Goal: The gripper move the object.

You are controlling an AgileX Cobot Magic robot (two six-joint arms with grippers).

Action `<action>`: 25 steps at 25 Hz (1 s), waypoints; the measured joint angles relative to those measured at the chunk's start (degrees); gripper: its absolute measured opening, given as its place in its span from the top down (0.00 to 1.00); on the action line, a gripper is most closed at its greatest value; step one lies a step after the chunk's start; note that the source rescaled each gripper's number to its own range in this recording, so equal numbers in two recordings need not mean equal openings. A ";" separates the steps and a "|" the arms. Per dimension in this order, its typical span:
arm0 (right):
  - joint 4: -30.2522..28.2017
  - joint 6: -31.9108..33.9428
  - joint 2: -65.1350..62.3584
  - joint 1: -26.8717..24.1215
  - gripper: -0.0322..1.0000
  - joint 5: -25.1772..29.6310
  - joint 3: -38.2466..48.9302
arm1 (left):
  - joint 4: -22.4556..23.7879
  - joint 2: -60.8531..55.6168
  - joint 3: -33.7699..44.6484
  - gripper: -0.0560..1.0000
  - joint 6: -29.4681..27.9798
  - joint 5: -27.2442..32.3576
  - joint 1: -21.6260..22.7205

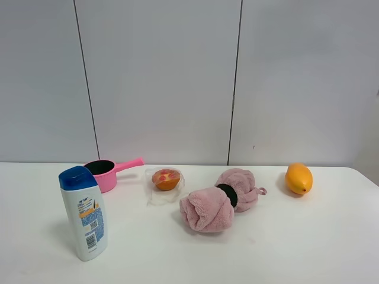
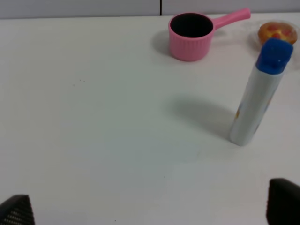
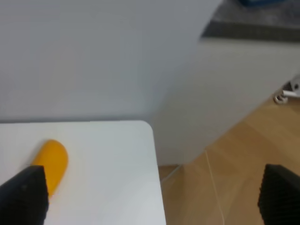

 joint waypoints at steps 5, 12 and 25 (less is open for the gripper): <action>0.44 0.00 -9.39 -5.08 0.00 0.07 14.06 | 0.00 0.00 0.00 0.00 0.00 0.00 0.00; 0.82 0.00 -26.55 -8.19 0.00 0.07 33.42 | 0.00 0.00 0.00 0.00 0.00 0.00 0.00; 6.23 0.52 -68.47 -5.88 0.00 -7.59 68.19 | 0.00 0.00 0.00 0.00 0.00 0.00 0.00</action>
